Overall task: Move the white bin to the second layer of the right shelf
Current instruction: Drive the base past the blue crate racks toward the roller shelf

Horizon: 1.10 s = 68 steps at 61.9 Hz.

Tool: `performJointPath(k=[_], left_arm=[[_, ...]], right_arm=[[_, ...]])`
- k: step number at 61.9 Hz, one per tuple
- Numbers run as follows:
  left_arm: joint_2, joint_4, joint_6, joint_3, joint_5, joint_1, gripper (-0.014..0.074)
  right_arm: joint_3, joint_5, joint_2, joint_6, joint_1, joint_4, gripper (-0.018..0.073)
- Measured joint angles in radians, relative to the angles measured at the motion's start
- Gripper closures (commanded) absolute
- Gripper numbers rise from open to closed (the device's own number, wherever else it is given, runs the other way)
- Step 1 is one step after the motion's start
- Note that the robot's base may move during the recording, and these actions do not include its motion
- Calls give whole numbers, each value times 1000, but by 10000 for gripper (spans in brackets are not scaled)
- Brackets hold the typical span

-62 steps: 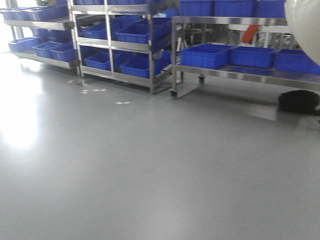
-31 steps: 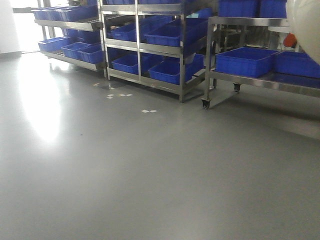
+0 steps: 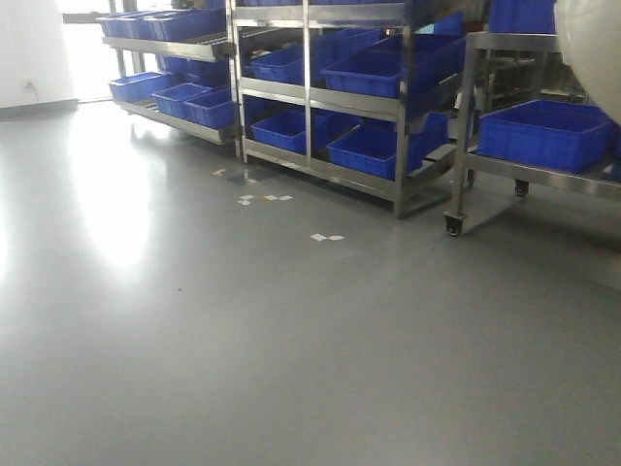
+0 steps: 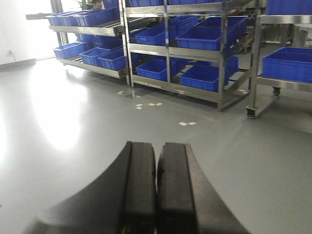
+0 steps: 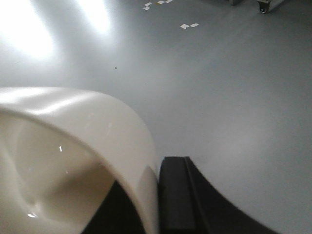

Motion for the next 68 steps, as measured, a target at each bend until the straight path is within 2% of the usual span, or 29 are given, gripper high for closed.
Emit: performJointPath(k=[68], left_arm=[[0, 0, 0, 0, 0, 0, 512]], right_arm=[[0, 0, 0, 0, 0, 0, 510]])
